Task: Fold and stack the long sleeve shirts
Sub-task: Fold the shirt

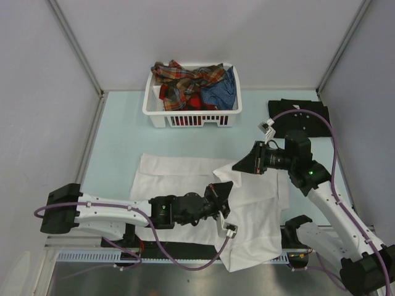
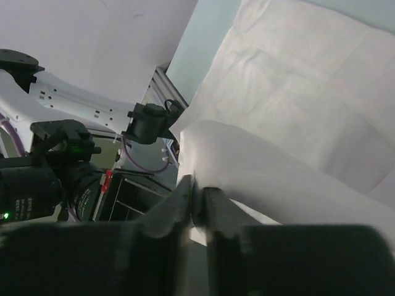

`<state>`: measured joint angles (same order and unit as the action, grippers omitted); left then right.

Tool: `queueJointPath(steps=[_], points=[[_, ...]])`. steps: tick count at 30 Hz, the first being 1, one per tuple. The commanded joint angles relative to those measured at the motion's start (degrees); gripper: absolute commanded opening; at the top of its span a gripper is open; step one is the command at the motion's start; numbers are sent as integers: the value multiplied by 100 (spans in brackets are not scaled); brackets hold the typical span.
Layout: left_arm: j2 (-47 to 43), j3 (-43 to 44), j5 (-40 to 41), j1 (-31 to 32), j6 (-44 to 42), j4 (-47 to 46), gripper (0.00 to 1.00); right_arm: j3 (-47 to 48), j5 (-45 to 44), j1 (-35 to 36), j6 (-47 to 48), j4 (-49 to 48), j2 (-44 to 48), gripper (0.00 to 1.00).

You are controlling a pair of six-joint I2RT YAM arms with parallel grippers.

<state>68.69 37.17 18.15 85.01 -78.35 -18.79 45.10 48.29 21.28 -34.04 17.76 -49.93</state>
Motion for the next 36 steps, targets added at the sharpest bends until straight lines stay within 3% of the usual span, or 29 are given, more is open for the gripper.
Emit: queueJointPath(steps=[1, 2, 3, 4, 5, 6, 8, 10, 12, 17, 21, 26, 30, 32, 36], points=[[-197, 1010, 242, -63, 1230, 785, 0, 112, 84, 70, 422, -10, 36, 39], [-380, 1360, 111, -116, 1599, 1137, 0, 165, -12, 52, 573, 226, 36, 43], [-495, 1468, -82, -195, 2282, 1662, 0, 227, -100, 35, 766, 385, 27, 58], [-636, 1573, -319, -265, 2698, 1833, 0, 375, -162, -70, 1272, 786, -16, 66], [-889, 1870, -660, -353, 3450, 2626, 0, 533, -154, -167, 1704, 1069, -69, 71], [-1049, 1899, -864, -476, 3840, 2660, 0, 683, -154, -272, 2091, 1368, -139, 77], [-1399, 2074, -1346, -573, 4491, 3202, 0, 1175, -223, -832, 3151, 2151, -332, 79], [-1620, 2110, -2022, -871, 5747, 3311, 0, 1412, -76, -1317, 3630, 2485, -482, 79], [-1840, 2110, -2157, -1090, 6808, 3399, 0, 1501, 22, -1889, 3904, 2461, -771, 82], [-1955, 1787, -2123, -2136, 9051, 3688, 0, 1642, -126, -1970, 4239, 2452, -1632, 75], [-2236, 856, -2622, -3574, 9715, 3251, 0, 1608, -609, -1821, 4660, 2487, -2449, 68], [-2939, -357, -2852, -4780, 9856, 2468, 0, 1326, -1427, -1838, 5065, 2417, -3083, 64], [-3071, -702, -3019, -5643, 9856, 2529, 0, 1115, -1884, -1917, 5232, 2372, -3610, 59], [-3098, -869, -3439, -6230, 9804, 2468, 0, 1114, -1972, -1926, 5215, 2390, -3847, 55], [-3282, -1115, -4345, -6813, 9654, 2108, 0, 1176, -2200, -1961, 5215, 2478, -4059, 53]])
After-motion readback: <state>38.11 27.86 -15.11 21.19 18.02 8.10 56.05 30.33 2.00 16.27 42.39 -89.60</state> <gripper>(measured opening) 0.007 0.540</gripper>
